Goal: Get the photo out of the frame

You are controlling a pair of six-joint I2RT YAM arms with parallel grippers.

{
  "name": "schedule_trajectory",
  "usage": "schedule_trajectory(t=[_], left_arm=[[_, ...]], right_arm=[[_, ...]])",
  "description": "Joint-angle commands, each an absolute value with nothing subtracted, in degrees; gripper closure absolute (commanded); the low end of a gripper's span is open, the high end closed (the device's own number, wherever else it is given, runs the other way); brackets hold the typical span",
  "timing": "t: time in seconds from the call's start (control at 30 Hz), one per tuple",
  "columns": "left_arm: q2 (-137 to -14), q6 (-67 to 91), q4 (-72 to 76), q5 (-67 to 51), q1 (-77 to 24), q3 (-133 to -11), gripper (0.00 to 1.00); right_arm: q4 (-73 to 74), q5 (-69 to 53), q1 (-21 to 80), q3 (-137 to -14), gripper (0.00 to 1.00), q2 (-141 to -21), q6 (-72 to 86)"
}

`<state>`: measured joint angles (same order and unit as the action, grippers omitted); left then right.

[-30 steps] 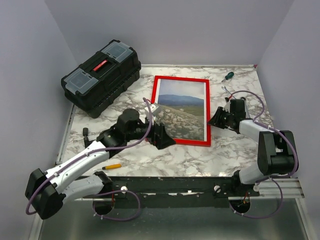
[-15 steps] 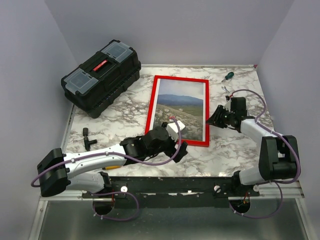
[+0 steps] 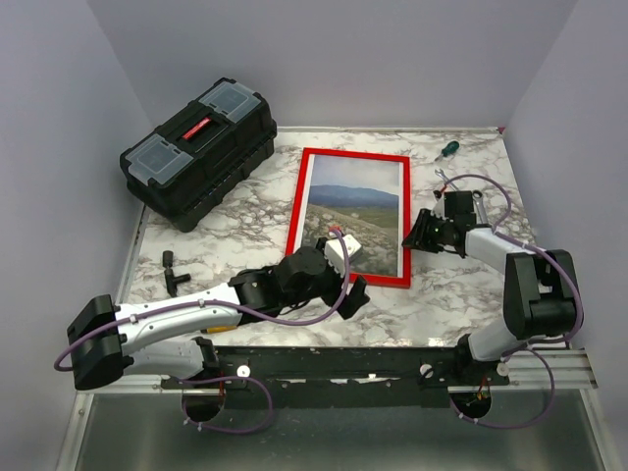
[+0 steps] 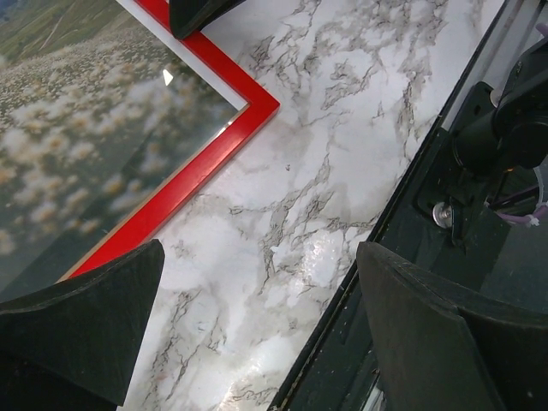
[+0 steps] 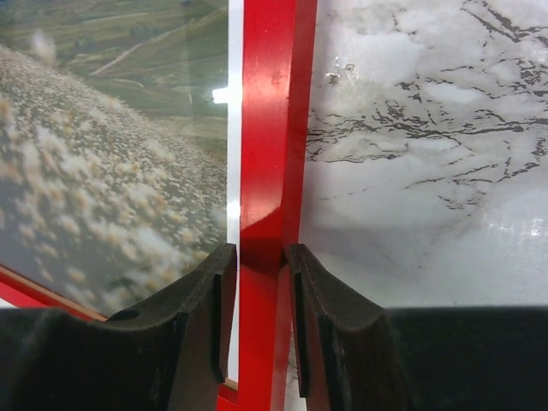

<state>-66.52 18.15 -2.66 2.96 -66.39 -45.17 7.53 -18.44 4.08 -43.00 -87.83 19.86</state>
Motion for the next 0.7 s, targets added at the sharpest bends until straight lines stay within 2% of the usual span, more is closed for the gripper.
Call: schedule_trajectory(t=[0.0, 0.1, 0.2, 0.27, 0.37, 0.53, 0.67], left_arm=[[-65.7, 18.5, -2.9, 1.5, -66.5, -44.3, 0.03], [-65.9, 18.3, -2.9, 1.1, -66.5, -44.3, 0.04], [-66.2, 18.1, -2.8, 0.7, -66.5, -44.4, 0.03], [-66.9, 17.9, -2.8, 0.8, -66.4, -44.7, 0.02], [-69.2, 16.3, -1.0, 7.8, -68.7, -45.5, 0.01], [-77.8, 3.7, 2.2, 27.4, -76.1, -49.5, 0.01], [-85.0, -3.1, 3.9, 31.3, -77.3, -52.9, 0.02]], right_arm=[[6.4, -17.9, 4.5, -43.1, 0.63, -90.7, 18.1], [5.8, -18.4, 4.9, -43.3, 0.64, -91.6, 17.8], [5.8, -18.5, 5.2, -43.3, 0.69, -91.7, 17.6], [6.3, -18.7, 5.2, -43.5, 0.78, -91.4, 17.7], [7.8, -20.6, 5.2, -44.6, 0.99, -90.9, 18.8], [11.2, -24.1, 5.3, -47.2, 0.99, -87.6, 22.4], [14.1, -23.3, 5.2, -48.7, 0.99, -85.1, 23.3]])
